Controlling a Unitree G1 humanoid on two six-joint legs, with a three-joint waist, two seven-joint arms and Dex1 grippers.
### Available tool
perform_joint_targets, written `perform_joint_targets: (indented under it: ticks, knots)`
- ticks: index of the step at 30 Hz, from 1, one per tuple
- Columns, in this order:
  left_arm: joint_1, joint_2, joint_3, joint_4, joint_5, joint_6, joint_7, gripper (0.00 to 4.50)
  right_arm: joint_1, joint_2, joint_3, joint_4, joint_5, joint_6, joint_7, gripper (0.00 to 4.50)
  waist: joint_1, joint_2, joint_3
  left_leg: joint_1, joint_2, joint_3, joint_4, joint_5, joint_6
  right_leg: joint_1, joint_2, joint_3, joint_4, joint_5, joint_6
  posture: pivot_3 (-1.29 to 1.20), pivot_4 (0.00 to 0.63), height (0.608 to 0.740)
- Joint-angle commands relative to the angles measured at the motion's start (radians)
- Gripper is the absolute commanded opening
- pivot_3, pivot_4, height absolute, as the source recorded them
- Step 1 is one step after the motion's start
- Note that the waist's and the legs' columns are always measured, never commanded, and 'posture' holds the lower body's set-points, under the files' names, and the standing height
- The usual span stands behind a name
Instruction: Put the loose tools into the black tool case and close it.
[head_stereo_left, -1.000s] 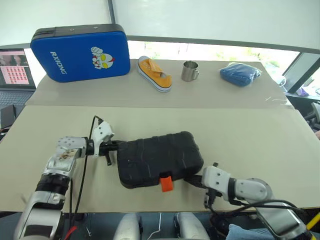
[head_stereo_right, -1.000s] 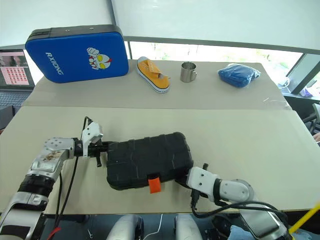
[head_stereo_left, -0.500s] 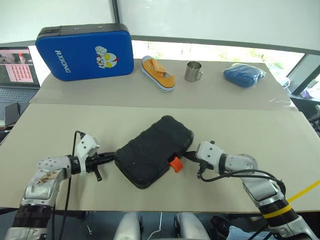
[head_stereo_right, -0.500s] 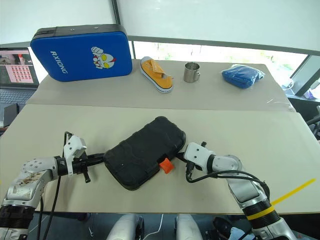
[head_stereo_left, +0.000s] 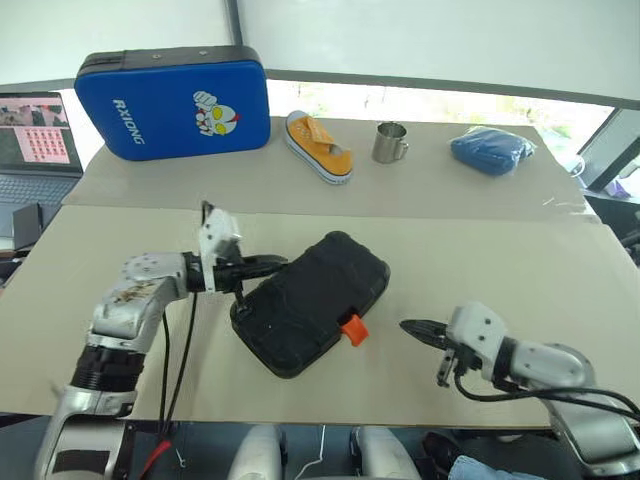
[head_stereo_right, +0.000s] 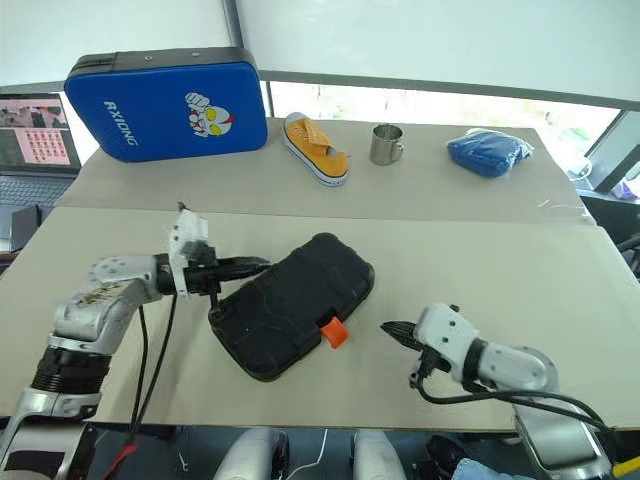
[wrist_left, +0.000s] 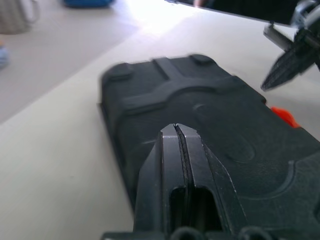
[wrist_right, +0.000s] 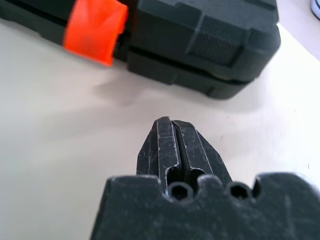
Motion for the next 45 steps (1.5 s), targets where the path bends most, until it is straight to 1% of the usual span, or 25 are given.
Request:
perform_joint_targets:
  ticks: [1,4,8,13,18,23,30,33,40,45]
  knots:
    - [-0.047,-0.002,-0.028,-0.008,0.031,-0.035,-0.023,0.0,0.054,-0.007,-0.064,-0.102,0.043,-0.032,0.009,0.01,-0.005,0.0,0.0,0.0,0.0,0.0,0.0,0.0,0.0,0.0,0.0,0.0,0.0,0.0,0.0,0.0,0.15,0.74]
    - [-0.049,-0.009,-0.061,0.004,0.06,-0.034,-0.023,0.0,0.092,-0.001,-0.095,-0.174,0.099,0.024,-0.003,0.01,-0.008,0.0,0.0,0.001,0.0,0.0,0.0,0.0,0.0,0.001,0.0,0.001,0.001,0.0,0.0,0.0,0.15,0.74]
    - [-0.029,0.017,-0.1,0.021,0.115,-0.043,-0.036,0.0,0.135,0.035,-0.123,-0.257,0.162,0.093,-0.059,0.01,-0.01,0.0,0.0,0.001,0.0,-0.002,0.0,0.0,0.0,0.001,0.0,0.001,0.001,0.0,0.0,0.0,0.15,0.74]
    - [-0.05,0.013,-0.138,0.086,0.17,-0.039,-0.02,0.0,0.155,0.033,-0.079,-0.279,0.155,0.109,-0.07,0.01,-0.01,0.0,0.0,0.002,0.0,-0.002,0.0,0.0,0.0,0.003,0.0,0.001,0.0,0.0,0.0,0.0,0.15,0.74]
    - [-0.053,0.001,-0.164,0.085,0.179,-0.029,-0.028,0.0,0.121,0.055,-0.001,-0.247,0.137,0.099,-0.087,0.01,-0.012,0.0,-0.001,0.009,0.0,-0.001,0.0,0.0,0.0,0.009,0.0,0.001,0.0,-0.001,0.0,0.0,0.15,0.74]
    - [-0.049,-0.012,-0.177,0.107,0.201,-0.055,-0.014,0.0,0.036,0.061,0.05,-0.181,0.119,0.099,-0.088,0.01,-0.008,0.001,-0.002,0.013,-0.001,-0.001,0.0,0.0,0.0,0.015,0.0,0.001,-0.002,-0.002,0.001,0.0,0.15,0.74]
    - [-0.032,-0.03,-0.182,0.094,0.208,-0.052,-0.006,0.0,-0.038,0.057,0.154,-0.099,0.06,0.114,-0.08,0.01,-0.003,0.001,-0.004,0.013,-0.001,-0.001,-0.001,0.0,0.001,0.016,0.0,0.001,-0.003,-0.002,0.001,0.0,0.15,0.74]
    - [-0.028,-0.029,-0.188,0.094,0.215,-0.052,-0.008,0.0,-0.078,0.066,0.194,-0.05,0.036,0.091,-0.07,0.01,-0.002,0.002,-0.004,0.013,-0.001,-0.001,-0.001,0.0,0.001,0.016,0.0,0.001,-0.003,-0.002,0.001,0.0,0.15,0.74]
    - [-0.026,-0.029,-0.189,0.095,0.219,-0.047,-0.005,0.0,-0.144,0.097,0.257,0.005,0.008,0.078,-0.062,0.01,-0.003,0.002,-0.005,0.014,-0.001,-0.001,-0.001,0.0,0.001,0.016,0.0,0.001,-0.003,-0.002,0.001,0.0,0.15,0.74]
    - [-0.029,-0.028,-0.187,0.089,0.219,-0.039,0.0,0.0,-0.179,0.119,0.271,0.036,-0.001,0.066,-0.062,0.01,-0.003,0.003,-0.006,0.014,-0.001,-0.001,-0.001,-0.001,0.001,0.016,0.0,0.001,-0.003,-0.002,0.001,0.0,0.15,0.74]
